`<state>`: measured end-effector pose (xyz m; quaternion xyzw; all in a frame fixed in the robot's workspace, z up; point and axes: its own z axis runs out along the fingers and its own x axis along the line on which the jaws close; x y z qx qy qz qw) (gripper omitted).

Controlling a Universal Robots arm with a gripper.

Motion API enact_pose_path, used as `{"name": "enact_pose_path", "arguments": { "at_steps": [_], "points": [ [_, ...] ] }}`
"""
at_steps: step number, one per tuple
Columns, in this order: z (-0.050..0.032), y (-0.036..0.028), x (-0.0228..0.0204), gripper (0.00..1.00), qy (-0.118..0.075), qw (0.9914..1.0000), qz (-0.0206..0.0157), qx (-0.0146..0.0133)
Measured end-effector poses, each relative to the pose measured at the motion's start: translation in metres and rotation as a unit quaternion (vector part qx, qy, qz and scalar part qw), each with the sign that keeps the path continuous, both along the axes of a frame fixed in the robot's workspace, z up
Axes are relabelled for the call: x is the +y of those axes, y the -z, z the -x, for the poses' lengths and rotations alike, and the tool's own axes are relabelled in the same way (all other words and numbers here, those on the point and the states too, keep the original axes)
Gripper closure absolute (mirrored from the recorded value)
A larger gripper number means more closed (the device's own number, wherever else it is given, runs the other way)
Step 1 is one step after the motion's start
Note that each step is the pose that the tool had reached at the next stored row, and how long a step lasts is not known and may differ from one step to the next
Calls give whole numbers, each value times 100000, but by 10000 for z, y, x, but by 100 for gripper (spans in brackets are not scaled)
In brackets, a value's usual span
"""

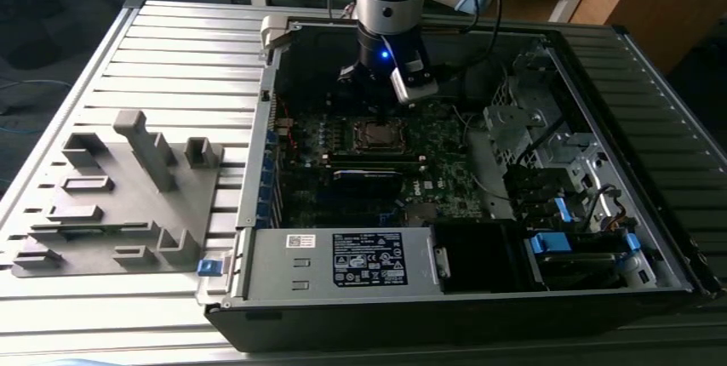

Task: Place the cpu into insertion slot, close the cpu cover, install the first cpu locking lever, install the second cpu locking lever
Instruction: 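Install the second cpu locking lever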

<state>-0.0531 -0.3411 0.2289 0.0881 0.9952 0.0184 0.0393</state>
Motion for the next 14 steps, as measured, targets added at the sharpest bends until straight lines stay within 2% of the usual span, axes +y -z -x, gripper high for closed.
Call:
{"name": "enact_pose_path", "arguments": {
  "at_steps": [2,3,4,5,6,8,9,14],
  "points": [
    [0,0,0,89,-2,100000,2,25],
    [-1,-1,0,89,-9,100000,8,144],
    [-2,0,0,89,-11,99999,10,473],
    [-3,0,0,89,-4,99996,10,848],
    [-5,1,0,89,-5,99991,0,1353],
    [-10,2,0,89,1,99961,-1,2805],
    [-10,2,0,89,2,99947,5,3244],
    [-10,2,0,89,1,99946,4,3299]
  ]
}}
